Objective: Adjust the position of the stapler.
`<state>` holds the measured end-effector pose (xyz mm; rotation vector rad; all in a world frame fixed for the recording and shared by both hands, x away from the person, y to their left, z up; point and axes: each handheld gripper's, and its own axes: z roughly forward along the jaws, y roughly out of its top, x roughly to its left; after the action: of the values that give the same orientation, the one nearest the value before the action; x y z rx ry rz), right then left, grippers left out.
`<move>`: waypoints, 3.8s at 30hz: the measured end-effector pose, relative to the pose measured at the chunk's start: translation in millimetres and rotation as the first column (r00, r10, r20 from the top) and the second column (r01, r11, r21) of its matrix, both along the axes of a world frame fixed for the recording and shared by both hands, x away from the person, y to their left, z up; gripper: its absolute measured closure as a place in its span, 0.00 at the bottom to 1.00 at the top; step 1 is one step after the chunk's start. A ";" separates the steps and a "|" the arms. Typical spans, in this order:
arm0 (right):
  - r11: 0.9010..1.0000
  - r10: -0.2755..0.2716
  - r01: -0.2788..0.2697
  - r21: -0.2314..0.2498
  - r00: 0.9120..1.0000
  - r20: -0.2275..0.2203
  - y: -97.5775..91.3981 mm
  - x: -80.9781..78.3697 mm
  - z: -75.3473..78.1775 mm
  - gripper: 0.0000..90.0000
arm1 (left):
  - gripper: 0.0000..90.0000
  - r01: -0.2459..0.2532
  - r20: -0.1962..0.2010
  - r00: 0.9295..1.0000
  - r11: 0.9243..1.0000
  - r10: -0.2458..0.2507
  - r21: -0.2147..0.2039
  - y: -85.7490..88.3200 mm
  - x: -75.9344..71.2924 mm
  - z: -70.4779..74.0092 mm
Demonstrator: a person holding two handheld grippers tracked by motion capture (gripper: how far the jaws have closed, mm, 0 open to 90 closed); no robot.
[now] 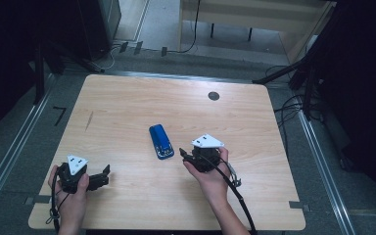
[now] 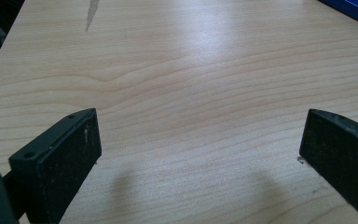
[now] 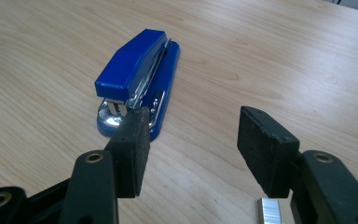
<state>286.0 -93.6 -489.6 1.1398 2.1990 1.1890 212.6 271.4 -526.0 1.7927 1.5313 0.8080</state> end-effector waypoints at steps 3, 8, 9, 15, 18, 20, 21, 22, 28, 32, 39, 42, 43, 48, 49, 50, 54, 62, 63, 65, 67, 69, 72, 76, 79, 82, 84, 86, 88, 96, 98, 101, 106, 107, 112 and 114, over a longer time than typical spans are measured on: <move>1.000 0.007 -0.007 -0.001 1.000 0.003 2.9 1.7 1.2 0.50 | 0.00 0.000 -0.002 1.000 1.000 0.000 0.002 0.0 0.0 0.1; 1.000 0.020 -0.020 -0.011 1.000 -0.008 13.8 7.4 2.1 0.50 | 0.00 -0.003 -0.001 1.000 1.000 0.003 0.001 0.0 0.0 0.0; 1.000 0.020 -0.020 -0.011 1.000 -0.008 13.8 7.4 2.1 0.50 | 0.00 -0.003 -0.001 1.000 1.000 0.003 0.001 0.0 0.0 0.0; 0.999 0.037 -0.037 -0.011 0.999 -0.019 26.2 14.2 3.3 0.49 | 0.00 -0.002 0.001 1.000 1.000 0.002 -0.001 0.2 0.1 -0.2; 0.999 0.043 -0.044 -0.022 0.998 -0.034 30.3 17.9 2.0 0.49 | 0.00 -0.003 0.002 1.000 1.000 0.003 -0.003 0.2 0.1 -0.2; 0.999 0.042 -0.043 -0.015 0.997 -0.060 35.0 22.9 -0.6 0.49 | 0.00 -0.002 0.002 1.000 1.000 0.002 -0.002 0.3 0.1 -0.2; 0.999 0.041 -0.042 -0.012 0.997 -0.064 35.9 24.0 -1.2 0.48 | 0.00 -0.002 0.002 1.000 1.000 0.002 -0.002 0.3 0.1 -0.2; 0.999 0.045 -0.046 -0.004 0.997 -0.069 37.1 25.9 -2.1 0.47 | 0.00 -0.002 0.002 1.000 1.000 0.002 -0.002 0.3 0.2 -0.2; 0.997 0.062 -0.059 0.040 0.994 -0.095 41.2 29.6 -1.4 0.43 | 0.00 -0.003 -0.002 1.000 1.000 0.003 0.001 0.5 0.3 -0.1; 0.997 0.070 -0.066 0.042 0.993 -0.090 45.1 30.4 0.7 0.43 | 0.00 -0.003 -0.003 1.000 1.000 0.003 0.001 0.4 0.4 -0.1; 0.997 0.077 -0.076 0.022 0.993 -0.091 55.8 32.7 0.0 0.43 | 0.00 -0.003 -0.004 1.000 1.000 0.003 -0.004 0.7 0.7 -0.3; 0.997 0.080 -0.081 0.000 0.991 -0.105 63.0 34.2 -6.1 0.43 | 0.00 -0.005 -0.006 1.000 1.000 0.005 -0.006 0.7 0.8 -0.2; 0.997 0.077 -0.079 -0.010 0.991 -0.112 64.7 35.2 -8.6 0.44 | 0.00 -0.004 -0.006 1.000 1.000 0.004 -0.006 0.8 0.8 -0.2; 0.997 0.067 -0.071 -0.020 0.988 -0.137 71.1 43.1 -20.2 0.47 | 0.00 -0.004 -0.007 1.000 1.000 0.004 -0.008 0.8 1.1 -0.3; 0.997 0.067 -0.071 -0.020 0.988 -0.137 71.1 43.1 -20.2 0.47 | 0.00 -0.004 -0.007 1.000 1.000 0.004 -0.008 0.8 1.1 -0.3; 0.997 0.074 -0.077 -0.013 0.987 -0.143 73.1 43.9 -21.1 0.51 | 0.00 -0.003 -0.010 1.000 1.000 0.003 -0.008 0.9 1.1 -0.2; 0.996 0.080 -0.085 -0.026 0.987 -0.138 77.8 45.9 -22.8 0.55 | 0.00 -0.001 -0.009 1.000 1.000 0.001 -0.004 0.7 1.2 -0.3; 0.997 0.060 -0.066 -0.038 0.989 -0.133 86.4 50.8 -29.6 0.62 | 0.00 0.000 -0.010 1.000 1.000 0.000 -0.006 0.7 1.3 -0.3; 0.997 0.060 -0.066 -0.038 0.989 -0.133 86.4 50.8 -29.6 0.62 | 0.00 0.000 -0.010 1.000 1.000 0.000 -0.006 0.7 1.3 -0.3; 0.998 0.057 -0.061 -0.025 0.990 -0.129 86.6 52.1 -31.3 0.62 | 0.00 0.001 -0.012 1.000 1.000 -0.001 -0.007 0.9 1.3 -0.2; 0.998 0.060 -0.062 -0.013 0.990 -0.125 86.5 53.1 -32.5 0.61 | 0.00 0.002 -0.013 1.000 1.000 -0.002 -0.007 0.9 1.4 -0.2; 0.997 0.059 -0.064 -0.049 0.994 -0.091 88.8 51.2 -31.8 0.65 | 0.00 0.003 -0.014 1.000 1.000 -0.003 -0.007 0.9 1.5 -0.2; 0.996 0.059 -0.064 -0.055 0.995 -0.087 88.2 50.9 -31.5 0.66 | 0.00 0.005 -0.013 1.000 1.000 -0.005 -0.007 0.7 1.4 -0.2; 0.996 0.058 -0.063 -0.064 0.995 -0.082 84.8 51.3 -31.3 0.70 | 0.00 0.006 -0.013 1.000 1.000 -0.006 -0.003 0.5 1.5 -0.4; 0.994 0.075 -0.081 -0.078 0.995 -0.073 83.5 50.0 -31.6 0.72 | 0.00 0.006 -0.013 1.000 1.000 -0.006 -0.002 0.2 1.6 -0.5; 0.991 0.093 -0.099 -0.085 0.993 -0.071 83.0 48.2 -31.7 0.73 | 0.00 0.010 -0.014 1.000 1.000 -0.010 -0.003 0.2 1.6 -0.5; 0.990 0.108 -0.114 -0.081 0.992 -0.071 81.4 47.1 -32.2 0.74 | 0.00 0.018 -0.015 1.000 1.000 -0.018 -0.007 0.2 1.7 -0.6; 0.988 0.131 -0.136 -0.075 0.989 -0.068 78.7 44.6 -33.1 0.74 | 0.00 0.023 -0.016 1.000 1.000 -0.023 -0.010 0.0 1.5 -0.6; 0.986 0.142 -0.147 -0.076 0.988 -0.066 77.2 42.2 -33.2 0.74 | 0.00 0.024 -0.017 1.000 1.000 -0.025 -0.011 0.2 1.5 -0.5; 0.976 0.198 -0.202 -0.077 0.978 -0.063 70.3 34.0 -33.5 0.74 | 0.00 0.018 -0.008 1.000 0.999 -0.018 -0.028 1.6 0.5 -0.1; 0.971 0.223 -0.227 -0.071 0.973 -0.057 66.7 29.6 -34.4 0.74 | 0.00 0.012 -0.004 1.000 0.999 -0.013 -0.040 2.5 0.1 -0.1; 0.967 0.238 -0.242 -0.077 0.970 -0.060 64.7 26.0 -33.9 0.74 | 0.00 0.015 -0.002 1.000 0.999 -0.015 -0.040 2.5 -0.3 0.2; 0.958 0.270 -0.275 -0.081 0.961 -0.065 58.7 15.1 -33.5 0.74 | 0.00 0.036 0.010 0.999 0.997 -0.035 -0.065 -0.7 -1.7 2.1; 0.955 0.281 -0.285 -0.080 0.958 -0.066 56.4 11.8 -33.7 0.74 | 0.00 0.044 0.012 0.999 0.997 -0.043 -0.070 -1.8 -1.8 2.2; 0.944 0.318 -0.321 -0.072 0.947 -0.054 46.5 -3.2 -35.6 0.74 | 0.00 0.082 0.028 0.996 0.989 -0.080 -0.119 -10.5 -3.4 5.1; 0.940 0.331 -0.333 -0.071 0.943 -0.047 42.9 -9.4 -36.2 0.74 | 0.00 0.100 0.036 0.995 0.987 -0.096 -0.127 -14.0 -4.7 6.5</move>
<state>276.6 -50.6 -525.9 0.7813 2.5118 1.2053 207.9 257.4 -519.5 1.7395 1.4311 0.6699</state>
